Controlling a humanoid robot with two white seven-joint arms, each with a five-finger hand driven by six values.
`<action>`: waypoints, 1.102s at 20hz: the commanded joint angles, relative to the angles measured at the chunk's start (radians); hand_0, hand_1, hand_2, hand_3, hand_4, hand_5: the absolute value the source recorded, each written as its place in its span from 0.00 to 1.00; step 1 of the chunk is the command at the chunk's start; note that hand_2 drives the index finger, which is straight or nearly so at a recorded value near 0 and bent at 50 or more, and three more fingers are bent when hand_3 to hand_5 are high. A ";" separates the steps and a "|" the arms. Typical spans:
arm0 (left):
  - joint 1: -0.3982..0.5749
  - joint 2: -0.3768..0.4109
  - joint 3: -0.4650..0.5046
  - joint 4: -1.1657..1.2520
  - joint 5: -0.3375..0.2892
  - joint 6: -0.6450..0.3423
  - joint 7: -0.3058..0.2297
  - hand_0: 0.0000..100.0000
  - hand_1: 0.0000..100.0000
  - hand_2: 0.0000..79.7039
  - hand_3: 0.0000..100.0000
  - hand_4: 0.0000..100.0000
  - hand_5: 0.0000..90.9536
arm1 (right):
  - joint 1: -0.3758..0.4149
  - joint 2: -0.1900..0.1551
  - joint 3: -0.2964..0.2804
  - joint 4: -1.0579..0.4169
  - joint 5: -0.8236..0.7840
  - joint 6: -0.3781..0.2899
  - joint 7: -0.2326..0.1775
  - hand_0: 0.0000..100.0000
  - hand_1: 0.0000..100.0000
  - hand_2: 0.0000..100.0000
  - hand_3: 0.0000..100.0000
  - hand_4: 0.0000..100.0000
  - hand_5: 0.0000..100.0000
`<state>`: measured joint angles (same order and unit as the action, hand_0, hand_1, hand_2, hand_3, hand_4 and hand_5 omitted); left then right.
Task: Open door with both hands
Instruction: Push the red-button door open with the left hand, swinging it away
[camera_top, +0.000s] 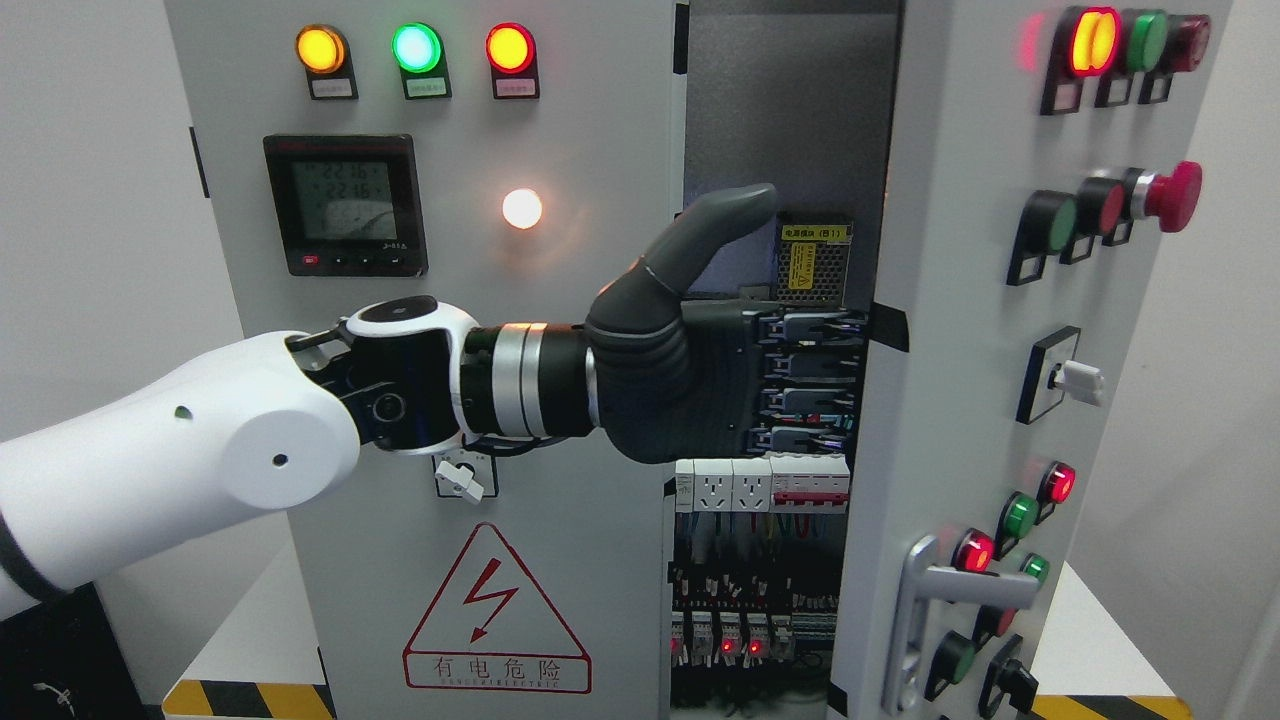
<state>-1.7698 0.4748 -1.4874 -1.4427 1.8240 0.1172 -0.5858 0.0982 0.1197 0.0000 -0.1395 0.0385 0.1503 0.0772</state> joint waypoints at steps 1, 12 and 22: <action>0.104 -0.165 0.147 -0.025 -0.130 0.006 0.096 0.00 0.00 0.00 0.00 0.00 0.00 | 0.000 0.000 -0.018 0.000 0.000 0.000 -0.001 0.00 0.00 0.00 0.00 0.00 0.00; 0.096 -0.255 0.257 -0.097 -0.154 0.006 0.182 0.00 0.00 0.00 0.00 0.00 0.00 | 0.000 0.000 -0.018 0.000 0.000 0.000 -0.001 0.00 0.00 0.00 0.00 0.00 0.00; 0.102 -0.421 0.257 -0.084 -0.252 0.004 0.297 0.00 0.00 0.00 0.00 0.00 0.00 | 0.000 0.000 -0.018 0.000 0.000 0.000 -0.001 0.00 0.00 0.00 0.00 0.00 0.00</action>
<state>-1.6739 0.2150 -1.2771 -1.5219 1.6149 0.1284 -0.3259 0.0982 0.1197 0.0000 -0.1395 0.0384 0.1503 0.0772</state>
